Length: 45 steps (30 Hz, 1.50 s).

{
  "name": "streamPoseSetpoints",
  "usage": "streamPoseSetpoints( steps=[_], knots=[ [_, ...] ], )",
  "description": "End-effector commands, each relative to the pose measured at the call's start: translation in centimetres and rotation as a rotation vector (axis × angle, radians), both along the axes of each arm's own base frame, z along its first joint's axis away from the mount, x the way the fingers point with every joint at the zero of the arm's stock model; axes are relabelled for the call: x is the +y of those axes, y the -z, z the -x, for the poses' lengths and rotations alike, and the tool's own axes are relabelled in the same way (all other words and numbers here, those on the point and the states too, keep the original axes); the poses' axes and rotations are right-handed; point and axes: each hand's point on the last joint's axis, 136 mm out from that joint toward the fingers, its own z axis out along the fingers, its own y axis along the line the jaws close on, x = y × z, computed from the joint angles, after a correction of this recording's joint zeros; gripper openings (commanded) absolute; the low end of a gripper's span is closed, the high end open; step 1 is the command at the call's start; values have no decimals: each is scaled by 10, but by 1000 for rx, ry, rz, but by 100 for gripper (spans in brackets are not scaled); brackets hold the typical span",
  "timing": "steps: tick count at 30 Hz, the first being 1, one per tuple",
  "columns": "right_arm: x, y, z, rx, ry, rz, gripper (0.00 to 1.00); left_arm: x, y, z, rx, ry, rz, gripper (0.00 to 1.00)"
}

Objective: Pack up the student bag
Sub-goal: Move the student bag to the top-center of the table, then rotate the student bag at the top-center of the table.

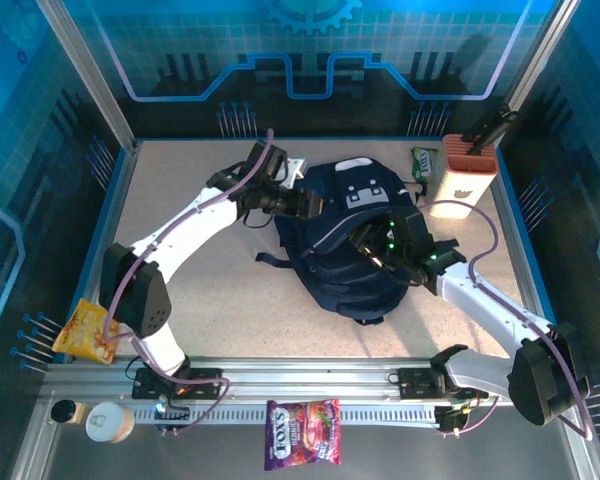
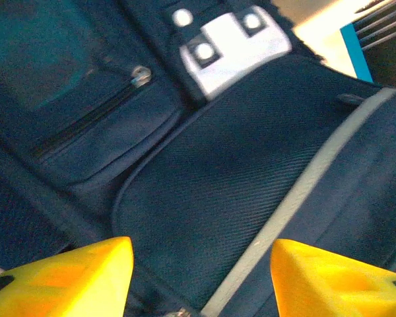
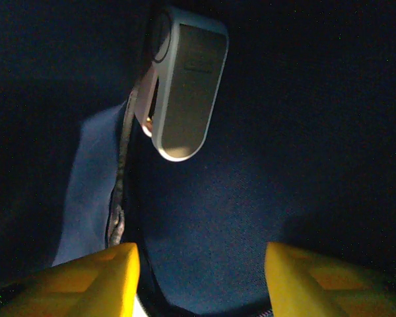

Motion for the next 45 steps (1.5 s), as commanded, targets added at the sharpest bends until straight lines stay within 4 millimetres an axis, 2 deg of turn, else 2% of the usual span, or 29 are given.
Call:
streamPoseSetpoints(
  steps=[1, 5, 8, 10, 12, 13, 14, 22, 26, 31, 35, 38, 41, 45],
  knots=[
    [-4, -19, -14, -109, -12, 37, 52, 21, -8, -2, 59, -126, 113, 59],
    [12, -16, -19, -52, -29, -49, 43, 30, 14, 5, 166, -187, 145, 59],
    [27, -18, -27, -44, -48, -108, 31, 29, 32, 5, 219, -222, 156, 58],
    [32, -17, -35, -41, -53, -118, 27, 28, 42, 1, 247, -240, 159, 57],
    [36, -16, -44, -44, -58, -114, 27, 25, 50, -5, 261, -254, 164, 56],
    [37, -9, -47, -31, -67, -103, 26, 24, 54, -9, 266, -261, 167, 56],
    [42, -17, -57, -48, -79, -115, 27, 22, 56, -13, 269, -262, 169, 56],
    [65, -28, -115, -91, -171, -166, 26, 21, 85, -57, 282, -331, 135, 54],
    [73, -23, -127, -63, -204, -203, 27, 26, 103, -79, 287, -408, 98, 54],
    [59, -21, -109, -30, -171, -193, 24, 29, 116, -90, 308, -449, 86, 53],
    [29, -11, -85, 22, -99, -141, 23, 29, 114, -90, 320, -444, 105, 53],
    [4, -1, -64, 46, -44, -92, 26, 31, 102, -87, 313, -437, 132, 54],
    [-15, -12, -48, -13, -18, -44, 34, 29, 84, -80, 316, -402, 198, 54],
    [-34, -16, -28, -41, -16, 68, 46, 26, 61, -66, 306, -338, 245, 56]
  ],
)
